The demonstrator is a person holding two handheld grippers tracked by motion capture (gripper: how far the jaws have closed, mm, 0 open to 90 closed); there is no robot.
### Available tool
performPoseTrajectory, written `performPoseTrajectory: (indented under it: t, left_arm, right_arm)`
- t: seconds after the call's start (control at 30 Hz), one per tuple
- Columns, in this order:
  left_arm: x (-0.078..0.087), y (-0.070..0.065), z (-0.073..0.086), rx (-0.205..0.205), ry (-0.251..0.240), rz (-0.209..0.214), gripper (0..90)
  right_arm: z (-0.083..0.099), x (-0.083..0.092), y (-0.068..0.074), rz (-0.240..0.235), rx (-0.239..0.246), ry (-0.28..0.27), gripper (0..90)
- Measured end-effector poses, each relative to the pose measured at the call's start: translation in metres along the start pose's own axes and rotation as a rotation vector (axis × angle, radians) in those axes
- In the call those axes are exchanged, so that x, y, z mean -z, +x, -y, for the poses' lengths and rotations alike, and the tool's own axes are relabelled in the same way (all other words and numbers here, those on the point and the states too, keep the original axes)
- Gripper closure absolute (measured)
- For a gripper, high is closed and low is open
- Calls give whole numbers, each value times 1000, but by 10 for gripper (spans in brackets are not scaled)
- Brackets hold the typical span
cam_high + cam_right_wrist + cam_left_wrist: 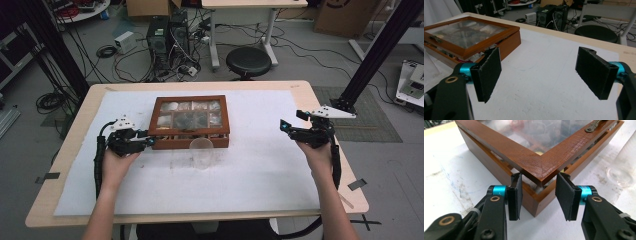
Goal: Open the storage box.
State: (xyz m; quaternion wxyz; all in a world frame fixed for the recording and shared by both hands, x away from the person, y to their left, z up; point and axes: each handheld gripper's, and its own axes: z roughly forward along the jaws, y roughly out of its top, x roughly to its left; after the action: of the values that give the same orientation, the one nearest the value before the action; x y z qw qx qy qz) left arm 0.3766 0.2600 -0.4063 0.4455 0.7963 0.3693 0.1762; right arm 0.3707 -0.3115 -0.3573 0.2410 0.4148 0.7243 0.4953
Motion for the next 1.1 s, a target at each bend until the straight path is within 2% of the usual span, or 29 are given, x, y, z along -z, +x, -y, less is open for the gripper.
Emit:
performPoseTrajectory:
  t: [0.37, 0.5, 0.6, 0.67, 0.93, 1.0, 1.1]
  left_arm:
    - [2, -2, -4, 3, -39, -29, 566]
    - [3, -5, -6, 9, -51, -64, 529]
    - [4, -7, -10, -14, -42, -87, 523]
    - [5, -10, -14, -22, -59, -109, 500]
    - [6, -10, -21, -36, -63, -115, 461]
    - [8, -11, -23, -47, -81, -119, 462]
    - [9, -11, -25, -56, -84, -116, 461]
  right_arm:
    - [0, 0, -1, -1, -3, 0, 215]
    - [0, 0, -1, -4, -5, -2, 215]
    - [1, 0, -1, -4, -8, -1, 215]
    - [0, -1, -1, -3, -8, 0, 215]
    - [0, 0, -1, -3, -8, -3, 214]
    - [0, 0, -1, -4, -13, -3, 215]
    - [0, 0, -1, -5, -16, -3, 215]
